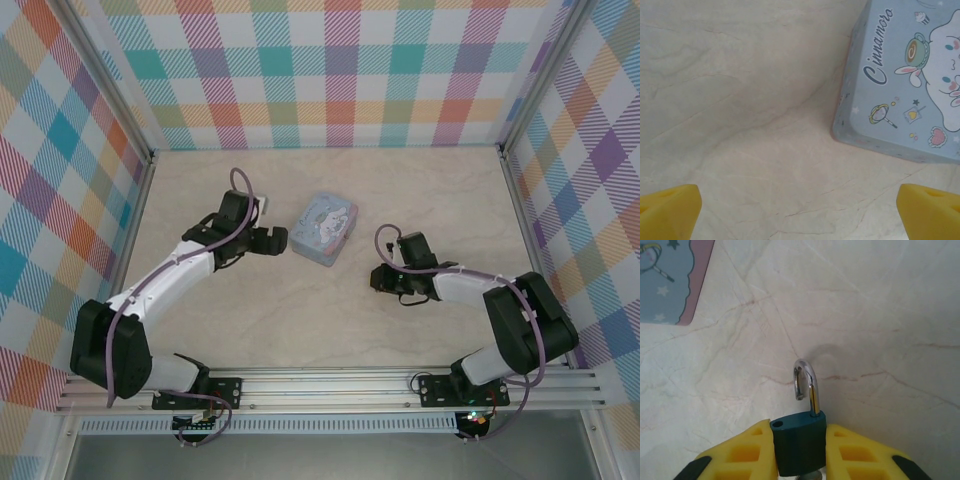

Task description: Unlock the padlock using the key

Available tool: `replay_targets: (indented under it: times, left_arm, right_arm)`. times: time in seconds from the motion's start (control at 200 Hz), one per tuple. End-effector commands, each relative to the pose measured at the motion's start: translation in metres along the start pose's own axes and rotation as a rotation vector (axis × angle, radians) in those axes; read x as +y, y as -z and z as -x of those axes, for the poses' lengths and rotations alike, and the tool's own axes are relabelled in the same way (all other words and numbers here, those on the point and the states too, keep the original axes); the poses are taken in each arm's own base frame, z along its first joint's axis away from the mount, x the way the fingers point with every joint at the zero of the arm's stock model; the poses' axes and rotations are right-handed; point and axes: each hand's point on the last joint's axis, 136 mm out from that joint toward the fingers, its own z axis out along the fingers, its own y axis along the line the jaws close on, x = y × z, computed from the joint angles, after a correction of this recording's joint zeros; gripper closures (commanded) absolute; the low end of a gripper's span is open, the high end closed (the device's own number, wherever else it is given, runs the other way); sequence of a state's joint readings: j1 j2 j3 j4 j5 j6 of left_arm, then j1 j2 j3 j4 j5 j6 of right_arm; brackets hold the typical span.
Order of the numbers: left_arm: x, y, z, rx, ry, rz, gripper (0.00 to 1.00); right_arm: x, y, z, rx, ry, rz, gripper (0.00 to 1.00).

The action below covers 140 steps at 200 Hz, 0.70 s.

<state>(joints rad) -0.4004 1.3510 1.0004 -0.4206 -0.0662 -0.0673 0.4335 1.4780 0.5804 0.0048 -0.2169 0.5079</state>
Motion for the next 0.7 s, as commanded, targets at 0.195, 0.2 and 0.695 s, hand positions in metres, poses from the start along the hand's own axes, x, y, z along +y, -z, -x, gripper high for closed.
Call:
replay_targets:
  times: [0.195,0.2,0.695]
  left_arm:
    - [0.022,0.043,0.017,-0.12,0.051,0.065,0.0]
    - [0.023,0.044,0.017,-0.12,0.052,0.067,0.0]
    - [0.098,0.063,-0.006,-0.184,0.304,0.242,0.0]
  right_arm:
    - [-0.001,0.044,0.036,-0.177,0.106,-0.127,0.48]
    - [-0.001,0.045,0.036,-0.178,0.108,-0.131,0.47]
    - [-0.032,0.127,0.071,-0.419,0.134,-0.265,0.14]
